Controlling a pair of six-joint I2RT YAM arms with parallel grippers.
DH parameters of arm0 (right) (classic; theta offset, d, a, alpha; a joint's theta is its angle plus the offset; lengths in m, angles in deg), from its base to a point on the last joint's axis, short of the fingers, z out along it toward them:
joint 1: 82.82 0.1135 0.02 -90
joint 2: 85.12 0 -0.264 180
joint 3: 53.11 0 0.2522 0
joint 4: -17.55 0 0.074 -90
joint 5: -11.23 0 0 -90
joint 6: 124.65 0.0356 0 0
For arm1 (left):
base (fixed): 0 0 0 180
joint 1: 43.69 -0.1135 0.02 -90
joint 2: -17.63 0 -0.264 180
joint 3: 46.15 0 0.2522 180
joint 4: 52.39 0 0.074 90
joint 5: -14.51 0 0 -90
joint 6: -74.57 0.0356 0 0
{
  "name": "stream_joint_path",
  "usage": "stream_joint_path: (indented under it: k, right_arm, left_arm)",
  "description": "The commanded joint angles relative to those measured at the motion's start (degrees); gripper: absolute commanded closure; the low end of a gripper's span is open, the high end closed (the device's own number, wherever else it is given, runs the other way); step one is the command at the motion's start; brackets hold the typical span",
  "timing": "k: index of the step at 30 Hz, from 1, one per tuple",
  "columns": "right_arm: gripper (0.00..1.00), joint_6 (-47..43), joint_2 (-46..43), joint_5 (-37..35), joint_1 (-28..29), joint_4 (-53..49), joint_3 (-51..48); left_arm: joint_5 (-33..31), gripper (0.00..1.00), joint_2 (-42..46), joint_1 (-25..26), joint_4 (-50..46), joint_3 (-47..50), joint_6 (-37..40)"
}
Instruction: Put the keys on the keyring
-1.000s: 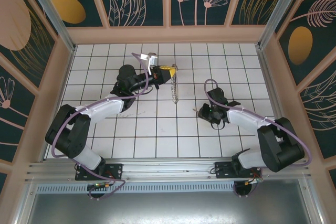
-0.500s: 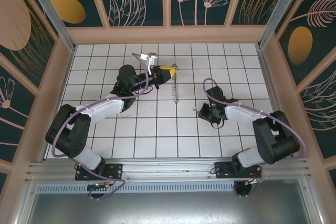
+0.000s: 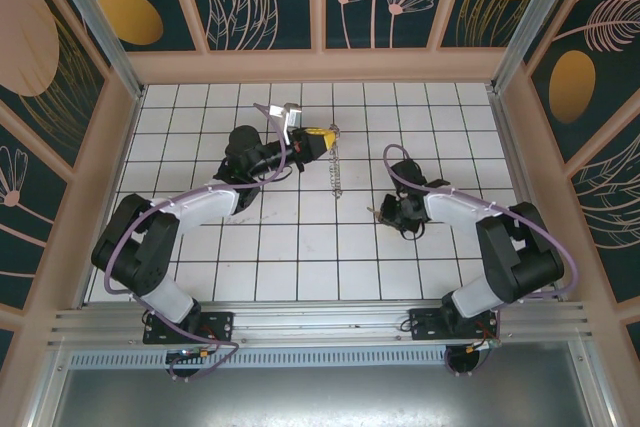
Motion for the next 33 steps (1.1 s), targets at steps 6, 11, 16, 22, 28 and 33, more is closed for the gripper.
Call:
stream_joint_path:
  k: [6,11,16,22,28,33]
  right_arm:
    - [0.77,0.07,1.04,-0.96,0.51,4.87,1.83]
    - [0.77,0.17,1.95,-0.59,0.69,5.7,1.35]
    - [0.77,0.17,1.82,-0.5,0.83,6.15,0.65]
    - [0.83,0.17,1.77,-0.33,0.84,6.97,-0.4]
    - [0.89,-0.18,0.77,0.46,1.04,7.78,-1.16]
    - [0.84,-0.4,-0.19,0.91,1.51,8.1,-1.57]
  left_arm:
    - [1.16,1.0,-0.11,0.32,5.06,-0.06,-1.03]
    - [1.16,1.0,0.15,0.31,4.83,-0.11,-1.16]
    - [0.99,1.0,0.24,0.25,4.79,-0.1,-1.05]
    - [0.9,1.0,0.13,0.31,4.73,-0.28,-1.21]
    - [0.9,1.0,0.16,0.28,4.53,-0.32,-1.24]
    - [0.72,1.0,0.16,0.33,4.51,-0.46,-1.24]
